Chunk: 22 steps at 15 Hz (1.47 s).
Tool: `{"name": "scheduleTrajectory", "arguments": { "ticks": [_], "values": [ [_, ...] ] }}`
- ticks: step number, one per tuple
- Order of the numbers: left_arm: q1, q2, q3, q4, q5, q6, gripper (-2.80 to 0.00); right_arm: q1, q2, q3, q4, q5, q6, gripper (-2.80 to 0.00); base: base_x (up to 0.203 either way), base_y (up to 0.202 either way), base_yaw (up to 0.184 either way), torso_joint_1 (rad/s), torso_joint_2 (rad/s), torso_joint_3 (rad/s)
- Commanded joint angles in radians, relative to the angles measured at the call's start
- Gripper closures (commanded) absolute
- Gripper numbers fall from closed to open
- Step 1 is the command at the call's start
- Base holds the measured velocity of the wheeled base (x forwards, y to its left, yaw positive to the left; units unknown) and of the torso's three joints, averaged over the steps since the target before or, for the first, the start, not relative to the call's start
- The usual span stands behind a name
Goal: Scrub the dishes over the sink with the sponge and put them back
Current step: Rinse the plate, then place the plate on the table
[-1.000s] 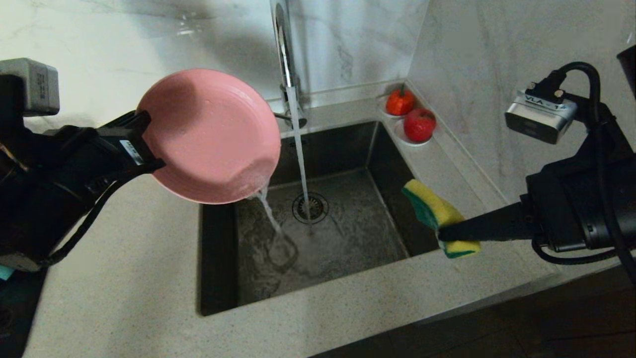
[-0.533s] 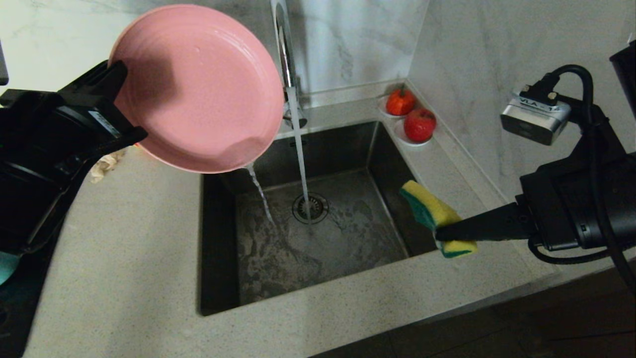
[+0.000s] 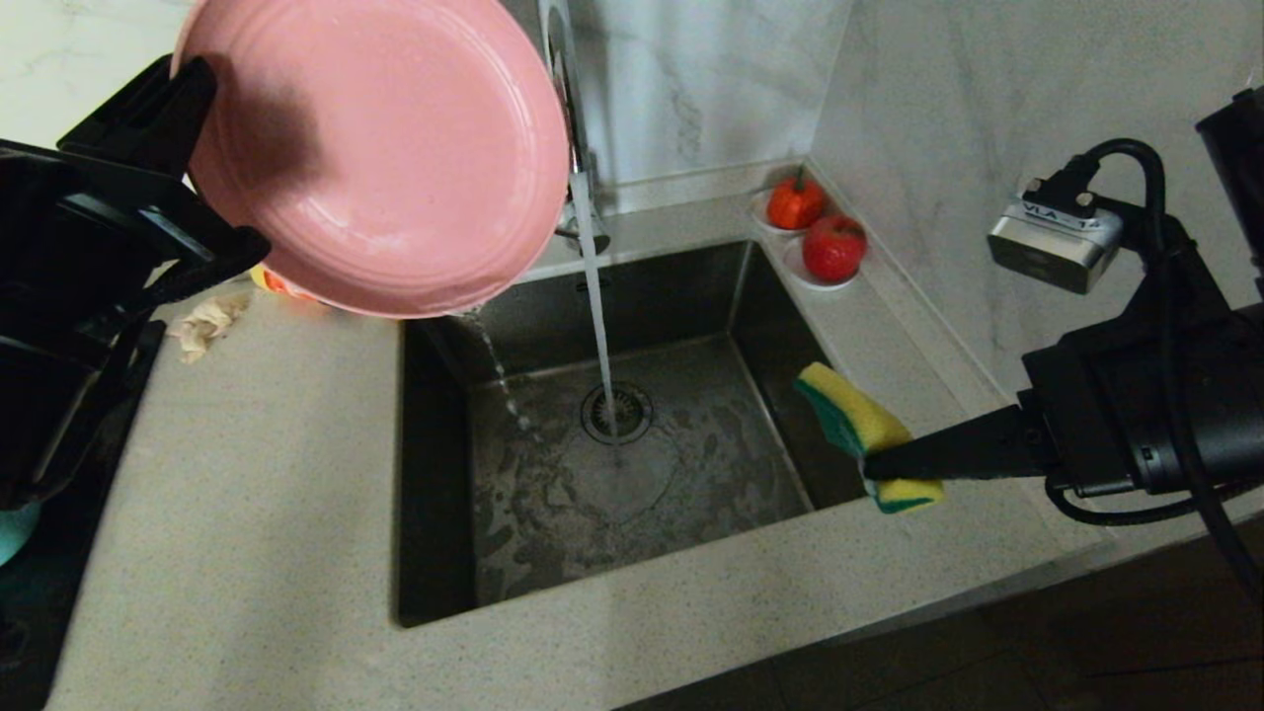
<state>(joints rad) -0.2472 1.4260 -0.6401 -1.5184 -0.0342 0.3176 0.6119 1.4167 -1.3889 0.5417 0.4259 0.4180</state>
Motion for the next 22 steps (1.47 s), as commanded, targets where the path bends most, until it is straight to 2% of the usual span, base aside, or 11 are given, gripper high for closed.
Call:
{"name": "scheduleTrajectory", "arguments": {
  "ticks": [1,4,6,8,10,13,18,20,22],
  "values": [
    [0.006,0.004,0.016,-0.012,-0.021,0.011,0.0,0.0,0.01,0.001,0.003,0.004,0.001,0.0,0.0,0.0,0.0,0.0,0.0,0.0],
    [0.016,-0.005,0.016,-0.012,-0.02,0.001,0.0,0.0,0.013,0.0,0.003,0.005,0.001,0.0,0.0,0.0,0.0,0.0,0.0,0.0],
    [0.024,-0.012,0.003,0.012,0.006,-0.015,0.0,0.0,0.013,-0.005,0.003,0.004,0.001,0.0,0.0,0.0,0.0,0.0,0.0,0.0],
    [0.035,-0.039,-0.016,0.219,0.07,-0.083,0.0,0.0,0.013,-0.004,0.003,0.002,0.001,0.0,0.0,0.0,0.0,0.0,0.0,0.0],
    [0.053,-0.084,-0.06,0.499,0.126,-0.181,0.0,0.0,0.011,-0.002,0.003,0.001,0.002,0.0,0.0,0.0,0.0,0.0,0.0,0.0],
    [0.084,-0.194,-0.109,0.89,0.16,-0.333,0.0,0.0,-0.004,-0.004,0.003,-0.001,0.002,0.0,0.0,0.0,0.0,0.0,0.0,0.0],
    [0.195,-0.28,-0.186,1.363,0.191,-0.512,0.0,-0.023,-0.011,-0.001,0.004,-0.004,-0.001,0.0,0.0,0.0,0.0,0.0,0.0,0.0],
    [0.279,-0.296,-0.259,1.541,0.192,-0.574,0.0,-0.028,-0.01,0.001,0.005,-0.006,-0.002,0.0,0.0,0.0,0.0,0.0,0.0,0.0],
    [0.371,-0.292,-0.284,1.636,0.187,-0.599,0.0,-0.041,-0.011,0.001,0.007,-0.006,-0.004,0.0,0.0,0.0,0.0,0.0,0.0,0.0]
  ]
}}
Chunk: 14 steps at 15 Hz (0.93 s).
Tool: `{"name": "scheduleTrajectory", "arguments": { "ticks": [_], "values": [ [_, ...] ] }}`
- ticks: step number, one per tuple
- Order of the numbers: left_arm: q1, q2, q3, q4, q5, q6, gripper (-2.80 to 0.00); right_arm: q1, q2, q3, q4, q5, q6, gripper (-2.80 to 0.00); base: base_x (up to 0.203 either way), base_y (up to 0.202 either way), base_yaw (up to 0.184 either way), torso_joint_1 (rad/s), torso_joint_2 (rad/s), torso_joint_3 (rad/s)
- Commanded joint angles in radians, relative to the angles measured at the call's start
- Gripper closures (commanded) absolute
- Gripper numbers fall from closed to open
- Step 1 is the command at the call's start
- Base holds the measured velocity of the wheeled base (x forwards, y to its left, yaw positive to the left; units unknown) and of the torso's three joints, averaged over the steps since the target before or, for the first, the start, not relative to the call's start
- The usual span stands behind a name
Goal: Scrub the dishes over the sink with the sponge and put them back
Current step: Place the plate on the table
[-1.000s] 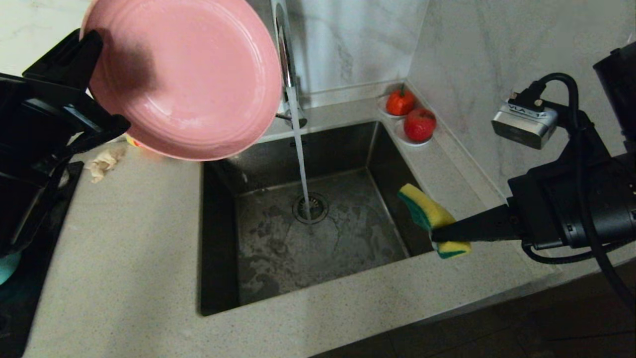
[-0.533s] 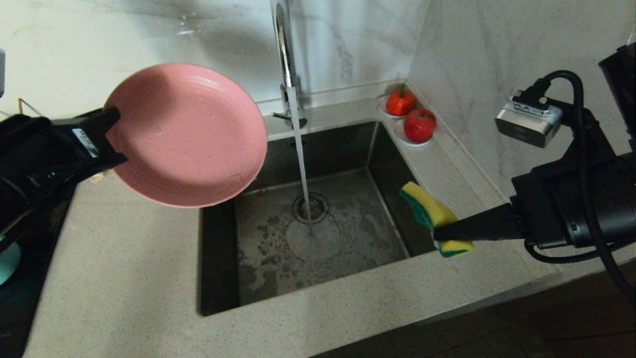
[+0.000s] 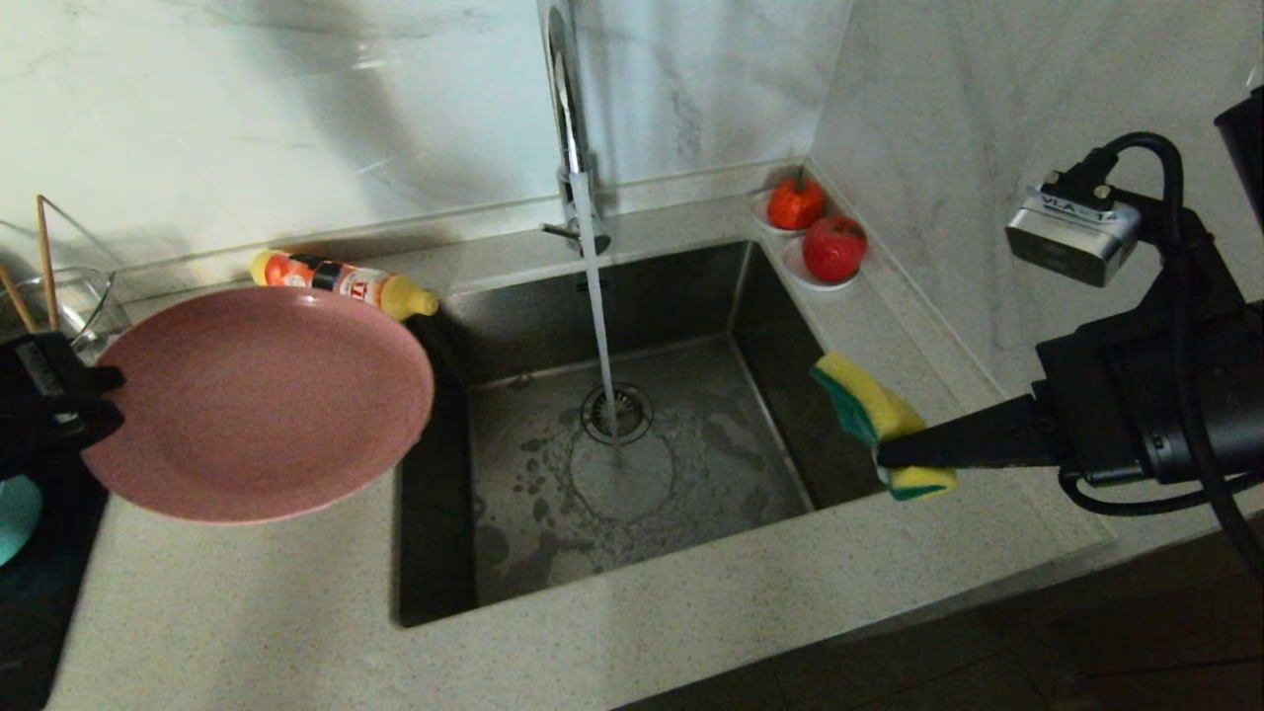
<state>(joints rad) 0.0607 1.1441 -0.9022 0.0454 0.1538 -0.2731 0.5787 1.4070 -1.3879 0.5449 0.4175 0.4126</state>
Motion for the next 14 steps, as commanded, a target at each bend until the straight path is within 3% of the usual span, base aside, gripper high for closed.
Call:
{"name": "scheduleTrajectory", "arguments": {
  "ticks": [1,7,9,14],
  "values": [
    [0.099,-0.001,-0.02,0.099,-0.002,-0.014,0.0,-0.008,0.002,0.001,0.004,0.002,0.0,0.0,0.0,0.0,0.0,0.0,0.0,0.0],
    [0.308,0.163,0.034,0.075,-0.004,-0.026,0.0,-0.023,0.023,-0.003,0.001,0.0,0.002,0.0,0.0,0.0,0.0,0.0,0.0,0.0],
    [0.36,0.238,0.059,-0.015,-0.008,-0.038,0.0,-0.028,0.024,-0.003,0.0,0.001,0.002,0.0,0.0,0.0,0.0,0.0,0.0,0.0],
    [0.402,0.411,0.149,-0.273,-0.036,-0.057,0.0,-0.036,0.019,-0.004,0.0,0.001,-0.001,0.0,0.0,0.0,0.0,0.0,0.0,0.0]
  ]
}}
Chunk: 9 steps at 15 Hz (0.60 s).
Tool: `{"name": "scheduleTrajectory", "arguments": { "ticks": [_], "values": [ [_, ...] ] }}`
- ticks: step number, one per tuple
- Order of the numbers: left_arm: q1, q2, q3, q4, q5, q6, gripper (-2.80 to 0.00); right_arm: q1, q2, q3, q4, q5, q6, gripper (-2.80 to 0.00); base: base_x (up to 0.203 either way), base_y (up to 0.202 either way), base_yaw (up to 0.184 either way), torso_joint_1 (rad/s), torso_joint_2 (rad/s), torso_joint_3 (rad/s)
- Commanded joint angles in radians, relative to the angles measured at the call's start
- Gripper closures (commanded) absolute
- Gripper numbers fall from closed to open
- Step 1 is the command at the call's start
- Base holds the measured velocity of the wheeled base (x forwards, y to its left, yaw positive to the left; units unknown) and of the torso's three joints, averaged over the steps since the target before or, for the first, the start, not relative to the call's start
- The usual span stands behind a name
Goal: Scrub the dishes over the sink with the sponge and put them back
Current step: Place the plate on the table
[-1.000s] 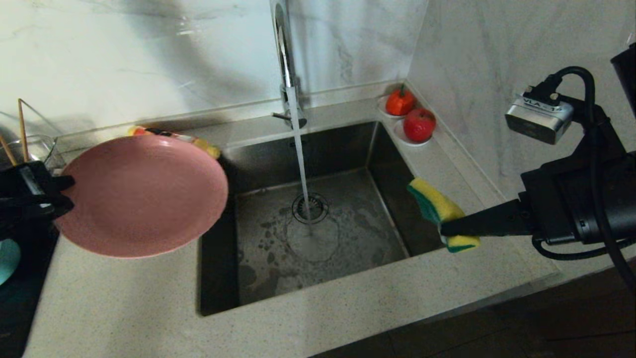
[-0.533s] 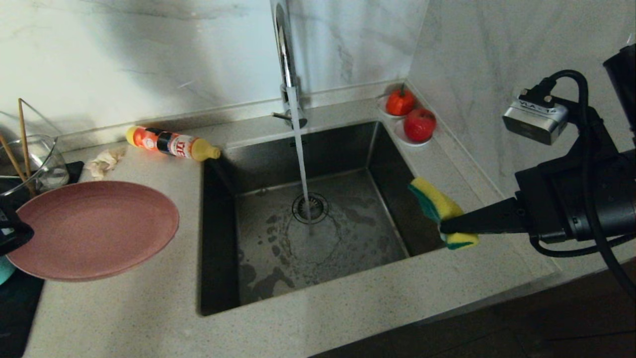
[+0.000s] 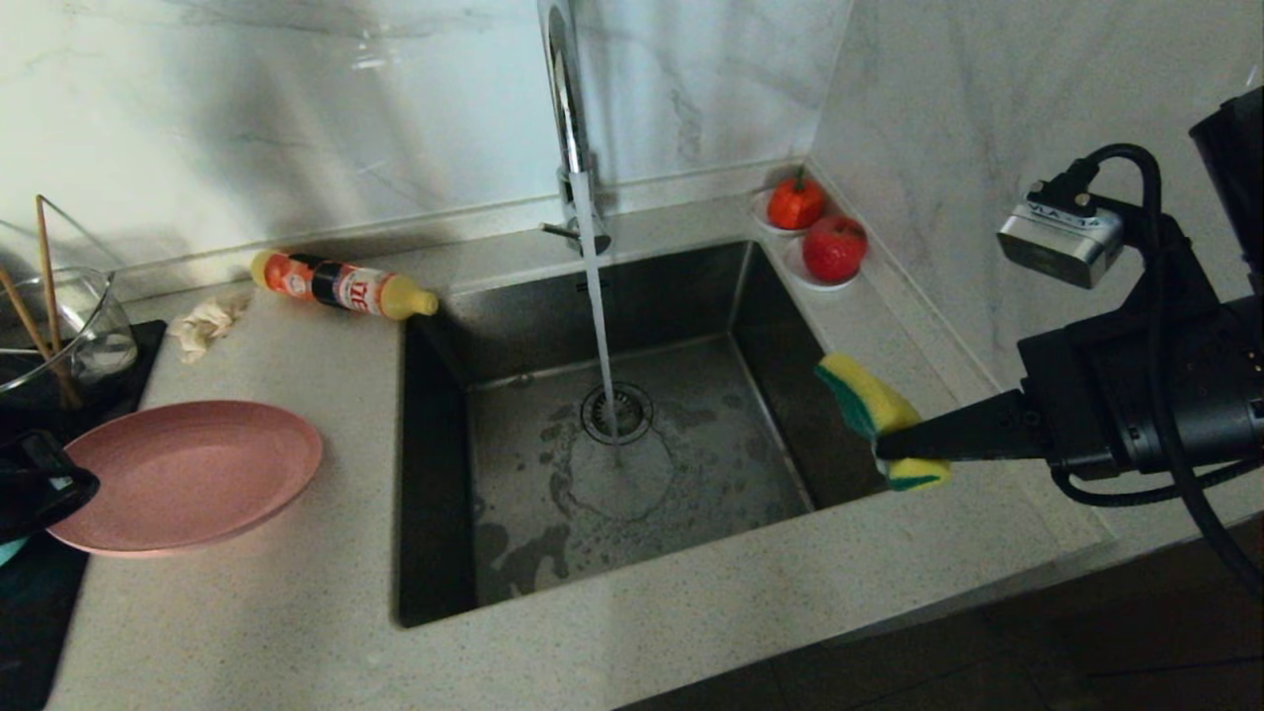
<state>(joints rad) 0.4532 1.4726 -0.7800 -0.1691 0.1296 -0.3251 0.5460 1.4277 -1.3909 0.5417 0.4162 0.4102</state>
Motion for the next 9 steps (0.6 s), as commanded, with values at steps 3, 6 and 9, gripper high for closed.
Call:
{"name": "scheduleTrajectory", "arguments": {
  "ticks": [3,6,9],
  "values": [
    [0.011,0.12,0.06,-0.149,-0.088,-0.012,0.0,-0.003,-0.007,0.0,0.004,0.003,0.001,0.0,0.0,0.0,0.0,0.0,0.0,0.0],
    [0.01,0.139,0.062,-0.17,-0.105,-0.014,0.0,-0.003,-0.013,0.0,0.004,0.004,0.001,0.0,0.0,0.0,0.0,0.0,0.0,0.0],
    [0.01,0.161,0.054,-0.163,-0.12,-0.004,0.0,-0.003,-0.013,-0.002,0.004,0.004,0.001,0.0,0.0,0.0,0.0,0.0,0.0,0.0]
  ]
}}
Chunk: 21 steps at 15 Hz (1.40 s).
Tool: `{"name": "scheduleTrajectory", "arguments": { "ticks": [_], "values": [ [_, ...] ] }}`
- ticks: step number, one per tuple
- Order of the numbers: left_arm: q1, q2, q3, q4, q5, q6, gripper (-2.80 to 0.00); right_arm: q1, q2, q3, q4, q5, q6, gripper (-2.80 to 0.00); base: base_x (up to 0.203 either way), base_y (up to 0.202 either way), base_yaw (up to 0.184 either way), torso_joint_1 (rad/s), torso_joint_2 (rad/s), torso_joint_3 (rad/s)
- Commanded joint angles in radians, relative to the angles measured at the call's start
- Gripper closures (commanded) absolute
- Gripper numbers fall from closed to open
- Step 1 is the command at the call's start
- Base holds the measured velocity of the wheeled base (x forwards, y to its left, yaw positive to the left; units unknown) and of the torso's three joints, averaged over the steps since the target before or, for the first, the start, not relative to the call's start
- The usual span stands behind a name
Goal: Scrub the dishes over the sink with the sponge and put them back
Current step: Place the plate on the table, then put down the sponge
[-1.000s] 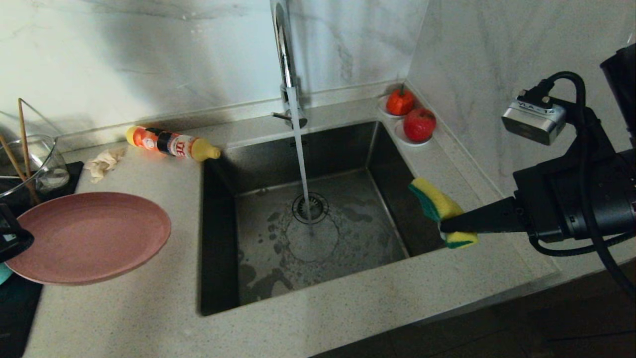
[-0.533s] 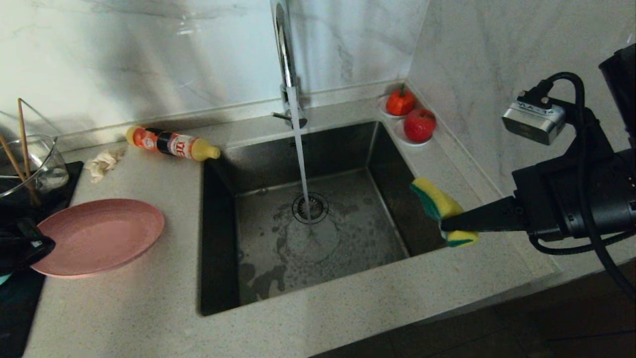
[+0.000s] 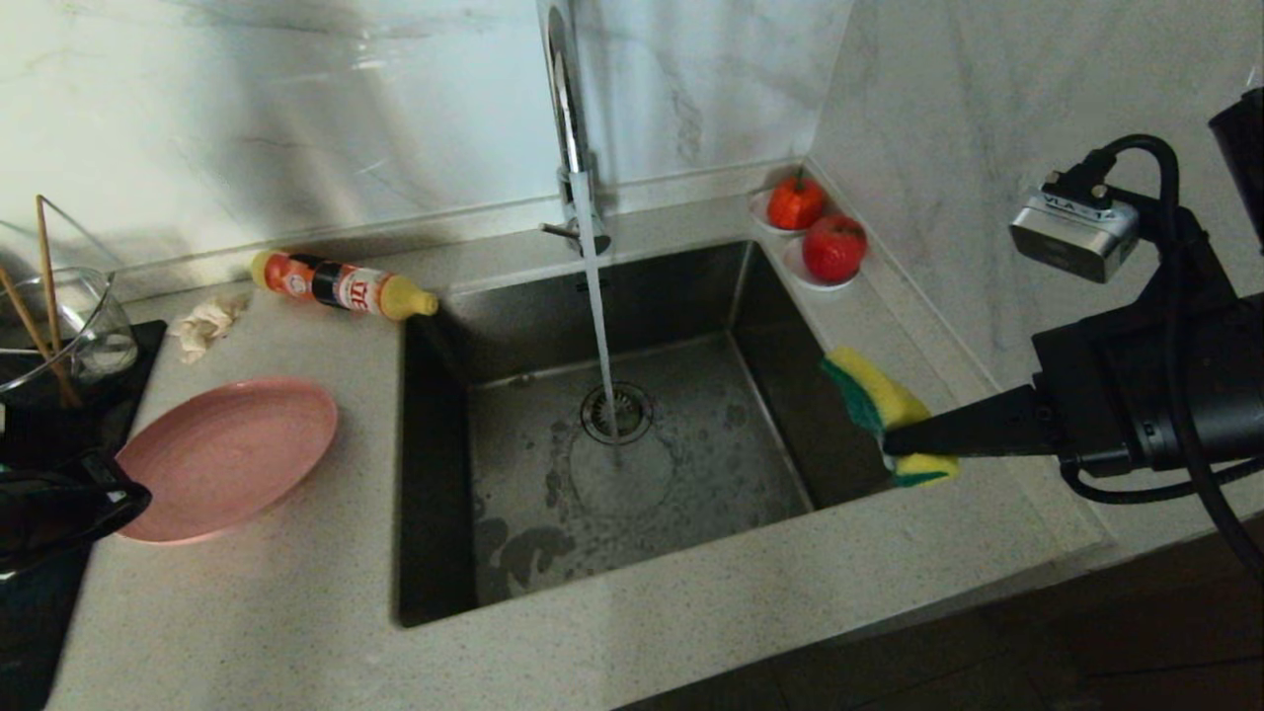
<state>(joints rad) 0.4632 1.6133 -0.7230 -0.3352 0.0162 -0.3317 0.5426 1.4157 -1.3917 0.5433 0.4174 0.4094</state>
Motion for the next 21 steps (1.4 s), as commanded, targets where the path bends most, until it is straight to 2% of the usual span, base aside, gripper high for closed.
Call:
{"name": "scheduleTrajectory", "arguments": {
  "ticks": [1,2,5,9,11,12,14,16,18,20,21],
  "values": [
    [0.0,0.025,-0.007,0.006,-0.025,0.012,0.0,0.002,-0.003,-0.003,0.004,0.003,0.002,0.0,0.0,0.0,0.0,0.0,0.0,0.0],
    [0.0,0.031,-0.013,0.005,-0.032,0.017,-2.8,0.002,-0.004,-0.004,0.004,0.003,0.002,0.0,0.0,0.0,0.0,0.0,0.0,0.0],
    [0.0,0.037,-0.028,0.007,-0.087,0.023,-2.8,0.002,-0.011,0.002,0.007,0.002,0.003,0.0,0.0,0.0,0.0,0.0,0.0,0.0],
    [0.0,-0.042,-0.058,0.012,-0.089,0.049,-2.8,0.0,-0.009,0.005,0.007,0.001,0.005,0.0,0.0,0.0,0.0,0.0,0.0,0.0],
    [-0.002,-0.107,-0.095,0.049,-0.112,0.051,-2.8,0.0,-0.006,0.006,0.007,0.001,0.006,0.0,0.0,0.0,0.0,0.0,0.0,0.0],
    [-0.005,-0.147,-0.12,0.087,-0.154,0.051,-2.8,0.0,-0.008,0.011,0.004,0.001,0.005,0.0,0.0,0.0,0.0,0.0,0.0,0.0],
    [-0.027,-0.224,-0.193,0.203,-0.301,0.05,-2.8,0.0,-0.003,0.011,0.004,-0.003,0.005,0.0,0.0,0.0,0.0,0.0,0.0,0.0],
    [-0.083,-0.275,-0.237,0.288,-0.389,0.05,-2.8,0.0,0.013,0.011,0.005,-0.078,-0.02,0.0,0.0,0.0,0.0,0.0,0.0,0.0],
    [-0.149,-0.316,-0.251,0.337,-0.412,0.057,-2.8,0.0,0.021,0.012,0.01,-0.154,-0.066,0.0,0.0,0.0,0.0,0.0,0.0,0.0],
    [-0.185,-0.364,-0.252,0.388,-0.428,0.074,-2.8,0.0,0.018,0.0,0.032,-0.179,-0.094,0.0,0.0,0.0,0.0,0.0,0.0,0.0],
    [-0.199,-0.386,-0.25,0.415,-0.461,0.078,-2.8,0.0,0.022,-0.001,0.046,-0.226,-0.116,0.0,0.0,0.0,0.0,0.0,0.0,0.0]
  ]
}}
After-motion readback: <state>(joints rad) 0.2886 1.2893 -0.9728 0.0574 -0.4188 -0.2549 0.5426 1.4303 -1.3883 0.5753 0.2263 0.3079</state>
